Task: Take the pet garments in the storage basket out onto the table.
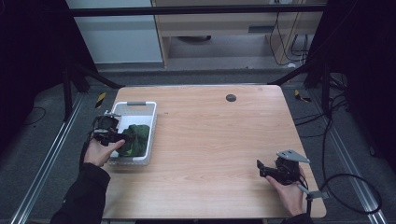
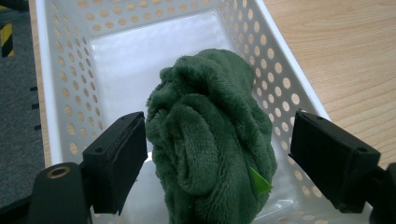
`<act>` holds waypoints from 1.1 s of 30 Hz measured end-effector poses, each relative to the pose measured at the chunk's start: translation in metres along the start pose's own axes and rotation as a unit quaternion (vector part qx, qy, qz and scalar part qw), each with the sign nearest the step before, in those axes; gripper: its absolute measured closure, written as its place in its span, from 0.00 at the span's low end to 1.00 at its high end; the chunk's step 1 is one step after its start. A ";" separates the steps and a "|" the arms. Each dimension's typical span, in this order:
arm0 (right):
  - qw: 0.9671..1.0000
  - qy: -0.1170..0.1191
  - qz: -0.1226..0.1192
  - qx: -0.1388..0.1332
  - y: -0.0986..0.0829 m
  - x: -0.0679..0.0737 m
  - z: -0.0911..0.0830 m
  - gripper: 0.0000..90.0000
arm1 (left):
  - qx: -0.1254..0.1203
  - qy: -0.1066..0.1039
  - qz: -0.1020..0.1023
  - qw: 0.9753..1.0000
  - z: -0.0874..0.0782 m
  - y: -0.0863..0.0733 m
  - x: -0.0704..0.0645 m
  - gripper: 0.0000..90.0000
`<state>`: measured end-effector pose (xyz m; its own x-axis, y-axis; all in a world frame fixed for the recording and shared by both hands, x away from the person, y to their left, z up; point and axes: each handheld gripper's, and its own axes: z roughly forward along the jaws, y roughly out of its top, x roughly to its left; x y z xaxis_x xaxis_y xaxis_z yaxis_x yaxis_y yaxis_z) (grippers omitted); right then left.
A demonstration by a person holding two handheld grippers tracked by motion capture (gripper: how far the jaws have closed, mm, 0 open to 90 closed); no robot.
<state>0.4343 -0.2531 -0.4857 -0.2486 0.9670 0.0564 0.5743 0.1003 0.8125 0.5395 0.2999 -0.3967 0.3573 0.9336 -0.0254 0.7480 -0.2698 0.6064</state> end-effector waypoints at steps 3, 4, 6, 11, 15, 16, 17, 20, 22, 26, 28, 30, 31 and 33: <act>1.000 0.001 0.001 -0.001 0.000 0.000 0.000 0.12 | 0.009 0.001 0.002 1.000 0.004 0.002 -0.001 0.20; 1.000 0.001 0.001 -0.001 0.000 0.000 0.000 0.12 | 0.013 0.002 0.003 1.000 0.005 0.002 -0.001 0.20; 1.000 0.001 0.001 0.000 0.000 0.000 0.000 0.12 | 0.018 0.003 0.004 1.000 0.007 0.003 -0.002 0.20; 1.000 0.003 0.001 0.004 0.000 0.000 0.001 0.12 | 0.031 0.006 0.006 0.999 0.013 0.003 -0.001 0.20; 1.000 0.003 -0.001 0.003 -0.001 0.000 0.001 0.12 | 0.039 0.008 0.002 0.999 0.018 0.002 0.000 0.20; 1.000 0.004 0.000 0.003 0.000 0.000 0.001 0.12 | 0.041 0.009 0.000 0.999 0.021 0.001 0.001 0.20; 1.000 0.004 0.001 0.004 0.000 0.000 0.001 0.12 | 0.044 0.008 -0.002 0.999 0.021 0.001 0.002 0.20; 1.000 0.004 -0.001 0.004 -0.001 0.000 0.001 0.12 | 0.052 0.009 0.000 0.999 0.024 0.000 0.003 0.20; 1.000 0.003 -0.001 0.005 -0.001 0.000 0.001 0.12 | 0.052 0.008 -0.002 0.999 0.024 0.000 0.004 0.21; 1.000 0.004 -0.001 0.007 -0.001 0.000 0.002 0.12 | 0.060 0.007 0.003 0.998 0.028 0.000 0.003 0.23; 1.000 0.005 -0.002 0.007 -0.001 0.000 0.002 0.12 | 0.062 0.010 0.006 0.998 0.030 0.000 0.002 0.25; 1.000 0.005 -0.002 0.007 -0.001 0.000 0.002 0.12 | 0.063 0.011 0.006 0.998 0.031 0.000 0.001 0.25; 1.000 0.005 -0.002 0.007 -0.001 0.000 0.002 0.12 | 0.066 0.011 0.008 0.998 0.031 0.000 0.001 0.26; 1.000 0.005 -0.002 0.008 -0.001 0.000 0.002 0.11 | 0.068 0.016 0.007 0.998 0.033 0.000 -0.001 0.29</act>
<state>0.4353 -0.2526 -0.4875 -0.2592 0.9641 0.0584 0.5855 0.1088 0.8033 0.5577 0.2913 -0.4231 0.3528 0.9356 0.0091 0.8123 -0.3112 0.4932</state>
